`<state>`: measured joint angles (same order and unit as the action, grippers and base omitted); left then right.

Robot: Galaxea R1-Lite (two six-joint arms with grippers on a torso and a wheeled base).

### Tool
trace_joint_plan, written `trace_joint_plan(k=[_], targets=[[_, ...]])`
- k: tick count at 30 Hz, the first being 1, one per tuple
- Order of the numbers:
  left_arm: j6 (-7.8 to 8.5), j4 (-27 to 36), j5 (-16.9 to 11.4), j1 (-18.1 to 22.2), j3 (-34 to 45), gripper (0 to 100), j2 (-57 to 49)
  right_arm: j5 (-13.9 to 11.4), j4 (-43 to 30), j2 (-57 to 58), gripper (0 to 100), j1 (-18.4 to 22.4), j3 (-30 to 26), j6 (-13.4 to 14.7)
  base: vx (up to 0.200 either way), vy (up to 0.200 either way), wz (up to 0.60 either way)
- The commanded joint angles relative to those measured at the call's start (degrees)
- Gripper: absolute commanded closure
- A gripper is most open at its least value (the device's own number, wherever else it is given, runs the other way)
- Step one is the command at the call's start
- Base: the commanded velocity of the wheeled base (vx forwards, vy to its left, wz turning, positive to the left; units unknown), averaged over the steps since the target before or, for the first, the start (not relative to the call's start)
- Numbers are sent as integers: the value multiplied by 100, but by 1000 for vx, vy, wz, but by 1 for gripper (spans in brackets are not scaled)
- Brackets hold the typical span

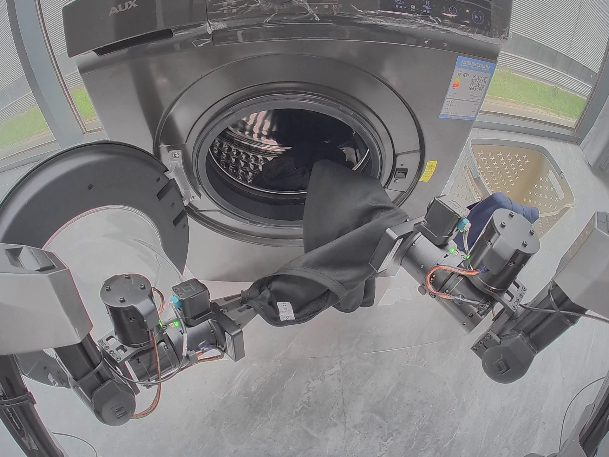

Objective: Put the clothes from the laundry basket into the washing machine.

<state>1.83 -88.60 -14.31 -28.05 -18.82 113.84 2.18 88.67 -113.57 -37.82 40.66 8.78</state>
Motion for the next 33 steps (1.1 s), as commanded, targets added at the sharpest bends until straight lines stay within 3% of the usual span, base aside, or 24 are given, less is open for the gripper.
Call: trace_joint_plan(k=[1,6,9,14,16,20,28,33], targets=[[2,1,-1,-16,124,0,33,2,1,-8,100,-15,13,1,0,0,0],[98,1,-37,-174,529,0,148,2,1,-8,100,-7,48,1,0,0,0],[327,1,-168,-394,863,0,332,2,10,-60,100,11,48,1,0,0,0],[371,-8,-248,-438,898,0,306,2,10,-78,100,-33,30,1,0,0,0],[362,-8,-248,-517,748,0,227,10,10,-87,100,-59,21,1,0,0,0],[283,1,-221,-649,-43,0,253,318,1,-324,100,-235,65,-25,0,0,0],[221,-8,-195,-798,-930,0,719,353,-8,-667,100,-332,311,-43,0,0,0],[46,-8,-54,-904,-1194,0,816,371,-8,-869,100,-376,505,-43,0,0,0]])
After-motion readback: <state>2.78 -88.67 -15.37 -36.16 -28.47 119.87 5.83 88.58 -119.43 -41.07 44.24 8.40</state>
